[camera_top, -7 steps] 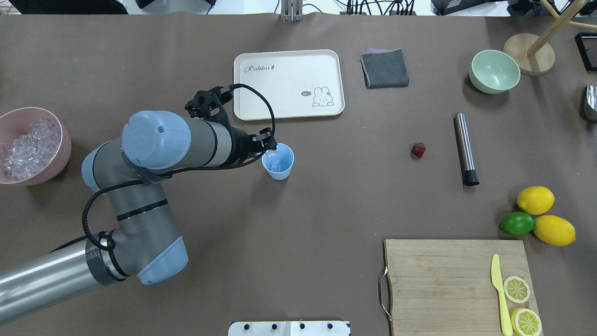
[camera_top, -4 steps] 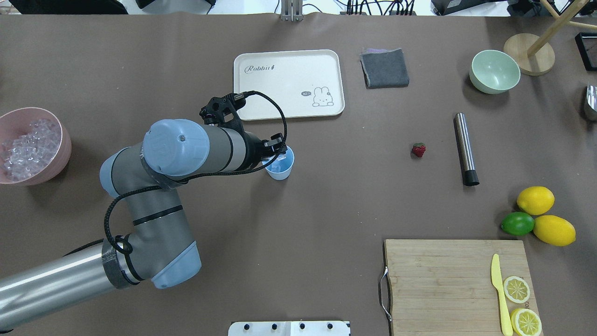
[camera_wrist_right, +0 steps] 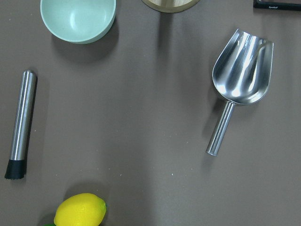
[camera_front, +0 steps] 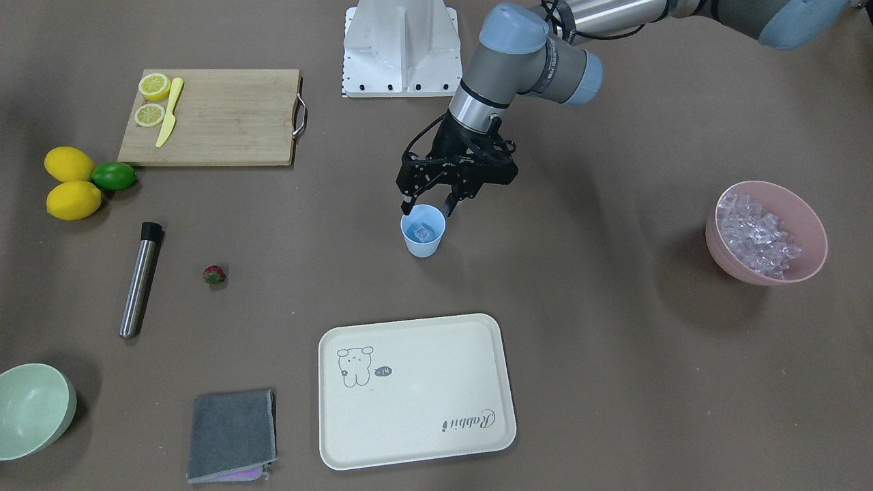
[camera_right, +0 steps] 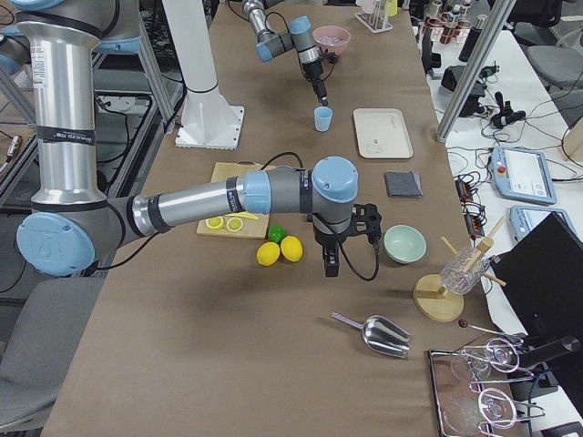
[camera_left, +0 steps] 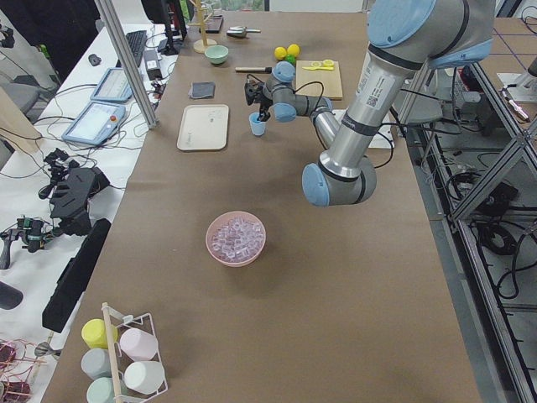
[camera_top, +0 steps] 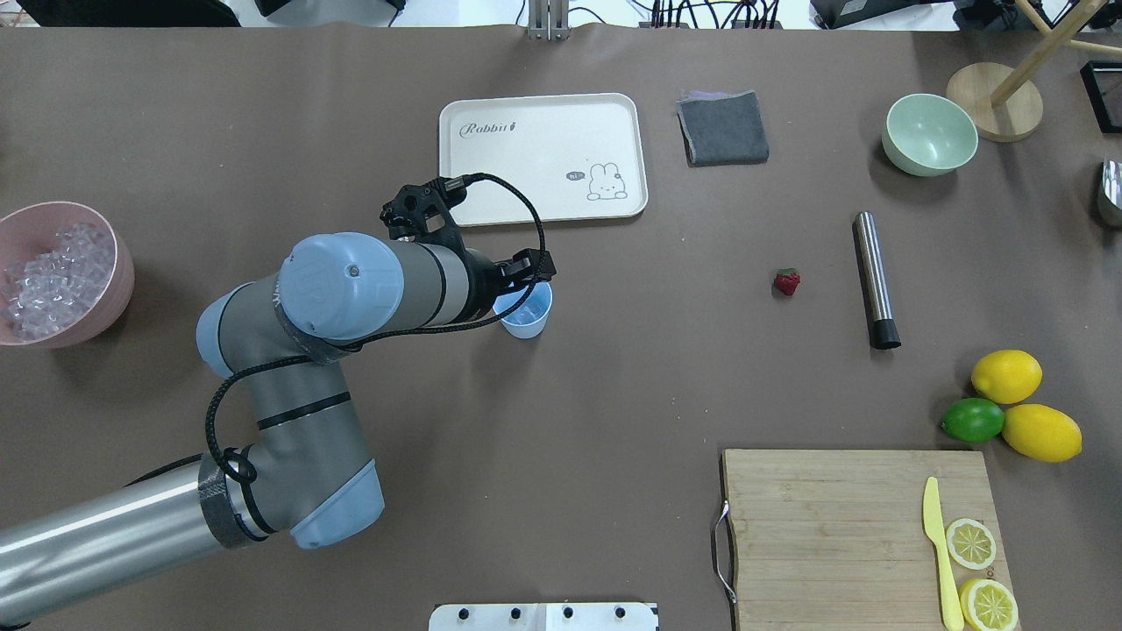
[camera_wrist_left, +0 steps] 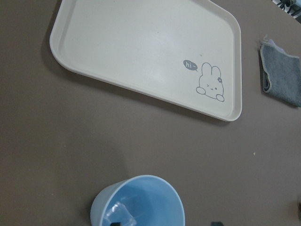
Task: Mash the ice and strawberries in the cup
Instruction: 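Draw the left arm back while the right arm reaches toward the strawberry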
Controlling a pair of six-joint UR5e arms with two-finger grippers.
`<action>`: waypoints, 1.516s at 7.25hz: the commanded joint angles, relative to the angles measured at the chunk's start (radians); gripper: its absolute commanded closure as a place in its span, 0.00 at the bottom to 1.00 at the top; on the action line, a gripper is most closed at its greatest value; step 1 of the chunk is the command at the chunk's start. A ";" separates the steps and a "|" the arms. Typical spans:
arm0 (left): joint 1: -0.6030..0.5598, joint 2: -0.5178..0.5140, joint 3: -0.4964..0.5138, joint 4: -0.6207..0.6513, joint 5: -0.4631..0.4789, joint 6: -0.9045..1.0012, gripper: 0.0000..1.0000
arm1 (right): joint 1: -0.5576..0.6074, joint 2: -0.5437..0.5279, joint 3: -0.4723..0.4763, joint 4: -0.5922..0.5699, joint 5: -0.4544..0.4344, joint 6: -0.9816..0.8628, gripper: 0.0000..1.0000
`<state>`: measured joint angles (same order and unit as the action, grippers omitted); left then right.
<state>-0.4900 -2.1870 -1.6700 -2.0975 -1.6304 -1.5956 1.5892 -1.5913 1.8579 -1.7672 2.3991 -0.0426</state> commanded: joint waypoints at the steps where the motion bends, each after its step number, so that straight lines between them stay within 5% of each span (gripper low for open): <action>1: -0.007 0.000 -0.008 0.002 -0.002 0.000 0.02 | 0.000 0.014 0.001 -0.002 0.002 0.003 0.00; 3: -0.080 0.030 -0.045 0.051 -0.061 0.011 0.02 | -0.033 0.095 0.001 -0.020 0.011 0.057 0.00; 6: -0.186 0.082 -0.284 0.363 -0.121 0.124 0.02 | -0.180 0.281 0.017 -0.018 0.006 0.179 0.00; 8: -0.321 0.188 -0.356 0.384 -0.155 0.207 0.02 | -0.286 0.309 0.017 0.038 -0.075 0.185 0.00; 10: -0.463 0.208 -0.343 0.386 -0.262 0.355 0.02 | -0.440 0.243 -0.030 0.386 -0.084 0.237 0.00; 11: -0.493 0.207 -0.312 0.386 -0.301 0.415 0.02 | -0.487 0.228 -0.040 0.472 -0.092 0.429 0.00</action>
<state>-0.9267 -1.9839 -2.0080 -1.7132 -1.8756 -1.2609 1.1700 -1.3396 1.8407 -1.4391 2.3167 0.2235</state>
